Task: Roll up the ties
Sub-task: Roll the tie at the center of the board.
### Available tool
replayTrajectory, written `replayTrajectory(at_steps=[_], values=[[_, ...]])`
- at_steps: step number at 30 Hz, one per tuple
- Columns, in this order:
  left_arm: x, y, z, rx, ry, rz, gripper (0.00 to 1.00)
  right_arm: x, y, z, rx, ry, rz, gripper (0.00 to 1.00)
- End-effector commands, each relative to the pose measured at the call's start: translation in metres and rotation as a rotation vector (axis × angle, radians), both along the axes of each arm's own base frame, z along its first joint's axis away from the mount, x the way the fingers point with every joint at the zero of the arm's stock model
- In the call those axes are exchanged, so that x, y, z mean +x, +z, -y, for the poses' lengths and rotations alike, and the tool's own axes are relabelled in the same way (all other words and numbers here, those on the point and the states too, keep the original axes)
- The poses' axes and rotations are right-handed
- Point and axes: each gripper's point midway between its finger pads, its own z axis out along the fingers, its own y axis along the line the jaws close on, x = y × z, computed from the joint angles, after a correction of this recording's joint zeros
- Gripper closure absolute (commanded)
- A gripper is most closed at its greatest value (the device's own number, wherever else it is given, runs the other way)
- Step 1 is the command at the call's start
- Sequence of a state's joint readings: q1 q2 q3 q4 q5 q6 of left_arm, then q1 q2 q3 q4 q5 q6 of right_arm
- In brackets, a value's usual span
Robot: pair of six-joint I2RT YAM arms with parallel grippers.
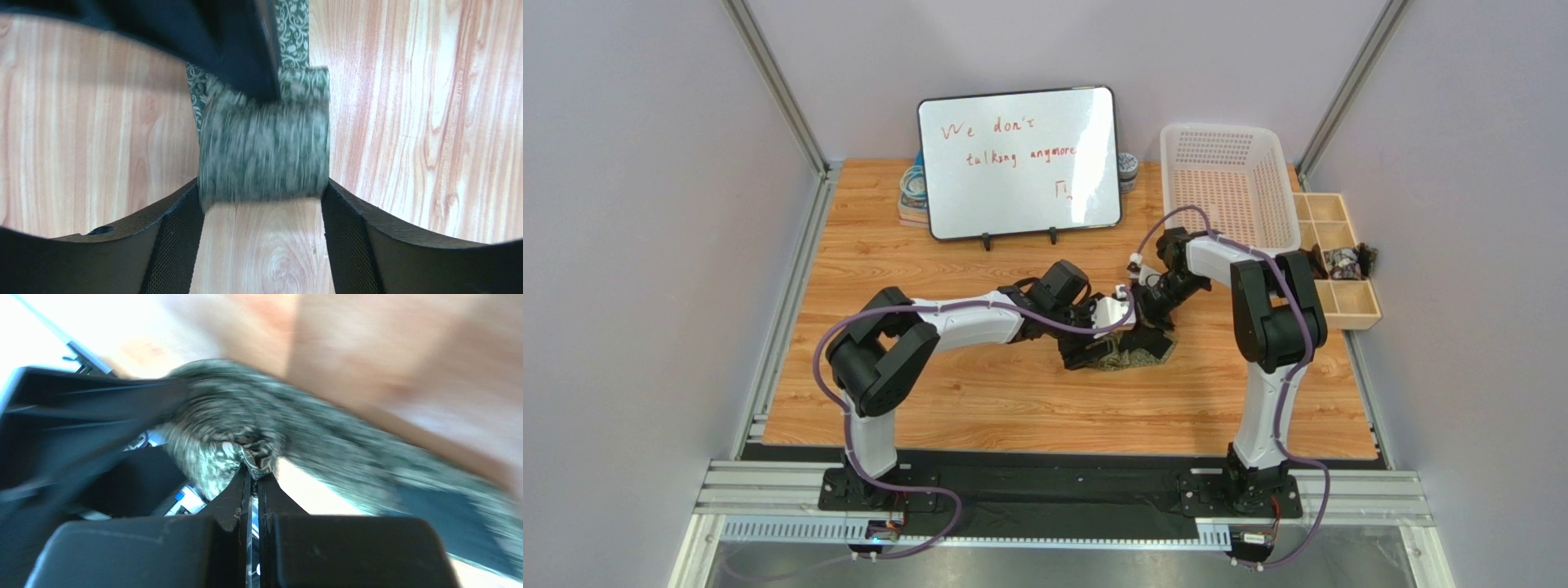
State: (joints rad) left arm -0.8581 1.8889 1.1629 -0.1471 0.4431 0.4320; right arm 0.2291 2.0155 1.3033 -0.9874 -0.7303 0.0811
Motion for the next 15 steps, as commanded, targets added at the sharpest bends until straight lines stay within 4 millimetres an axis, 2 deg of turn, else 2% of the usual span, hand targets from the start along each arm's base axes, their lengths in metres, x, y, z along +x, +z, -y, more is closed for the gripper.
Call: replayTrajectory(at_steps=[1,5,6,10,15], values=[[-0.005,0.021,-0.006,-0.053,0.023,-0.040,0.27,0.008,-0.056,0.042,-0.251,0.025,0.059,1.00],[-0.004,0.030,0.002,-0.103,0.031,-0.039,0.25,0.014,-0.062,0.045,-0.295,0.023,0.067,1.00],[-0.003,0.030,0.003,-0.109,0.035,-0.040,0.09,0.014,-0.063,0.045,-0.303,0.023,0.066,1.00],[-0.002,0.028,0.009,-0.130,0.037,-0.047,0.08,0.020,-0.067,0.047,-0.360,0.036,0.093,1.00],[0.002,0.031,0.023,-0.206,0.051,-0.051,0.04,0.016,-0.076,0.042,-0.393,0.047,0.078,1.00]])
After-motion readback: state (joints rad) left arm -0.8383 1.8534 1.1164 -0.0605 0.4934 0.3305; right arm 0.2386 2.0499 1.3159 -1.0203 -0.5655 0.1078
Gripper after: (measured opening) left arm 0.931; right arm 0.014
